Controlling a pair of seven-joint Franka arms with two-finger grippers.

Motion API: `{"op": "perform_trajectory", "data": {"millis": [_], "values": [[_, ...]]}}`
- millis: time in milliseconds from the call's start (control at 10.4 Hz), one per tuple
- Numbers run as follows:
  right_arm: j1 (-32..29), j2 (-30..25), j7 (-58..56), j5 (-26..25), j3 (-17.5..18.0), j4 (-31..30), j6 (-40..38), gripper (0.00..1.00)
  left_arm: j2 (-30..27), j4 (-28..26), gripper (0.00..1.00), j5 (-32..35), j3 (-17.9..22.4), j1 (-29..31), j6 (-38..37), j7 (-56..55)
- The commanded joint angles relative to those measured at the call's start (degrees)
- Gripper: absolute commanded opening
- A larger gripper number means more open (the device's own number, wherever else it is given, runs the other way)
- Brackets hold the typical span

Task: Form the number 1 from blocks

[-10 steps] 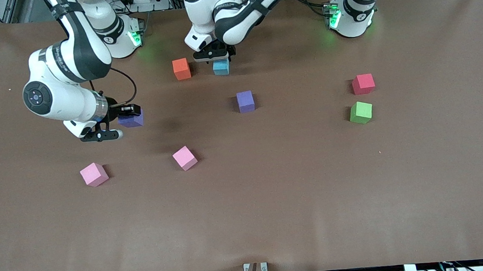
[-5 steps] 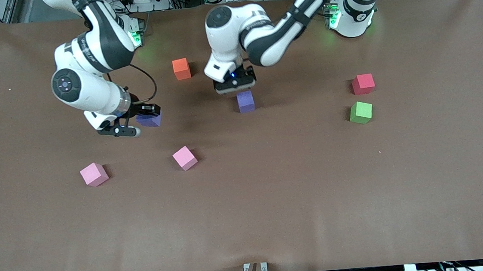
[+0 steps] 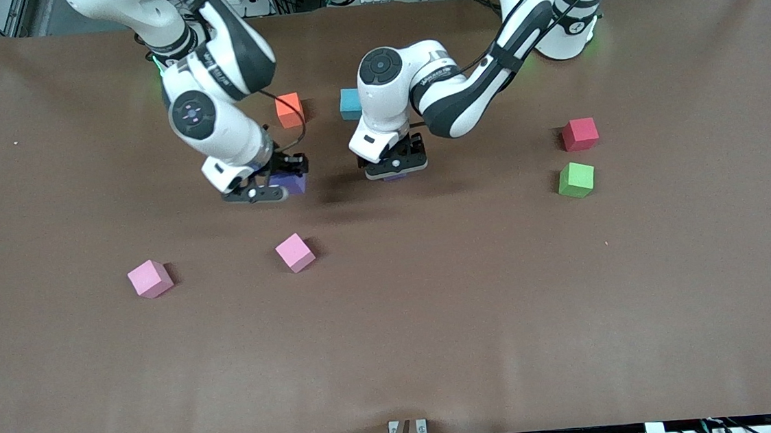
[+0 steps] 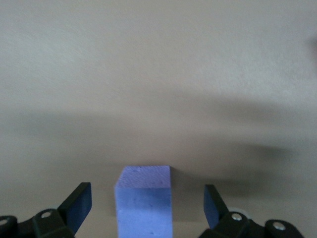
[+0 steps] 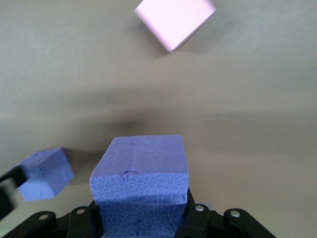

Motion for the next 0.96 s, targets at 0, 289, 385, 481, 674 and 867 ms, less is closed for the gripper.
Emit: {"op": "perform_trajectory", "data": {"millis": [0,289,385,481,674,867], "values": [[0.12,-2.83,2.96,0.98,4.29,-4.5,3.24,0.55,1.51,-0.59,1.0,1.03,-0.53,-0.06,1.21,0.66],[-0.15,-7.32,2.71,0.72,5.2,-11.02,4.85,0.55,0.03,-2.27,1.0,0.94,-0.62,2.2,1.13,3.57],[0.02,-8.02,2.71,0.63,5.12,-12.43,5.11,0.55,-0.5,-2.7,1.0,0.94,-1.58,4.39,1.13,5.05],[0.81,-8.03,2.79,0.72,5.2,-13.31,5.46,0.55,-0.94,-3.06,1.0,0.94,-4.46,8.77,1.13,6.2],[3.7,-7.94,3.32,0.72,5.38,-14.37,6.77,0.54,-1.12,-5.16,1.0,0.94,-12.36,19.31,0.86,9.1],[7.74,-5.85,7.52,0.72,5.38,-14.64,11.15,0.54,-0.86,-5.61,1.0,0.94,-13.19,20.15,0.6,9.55]]}}
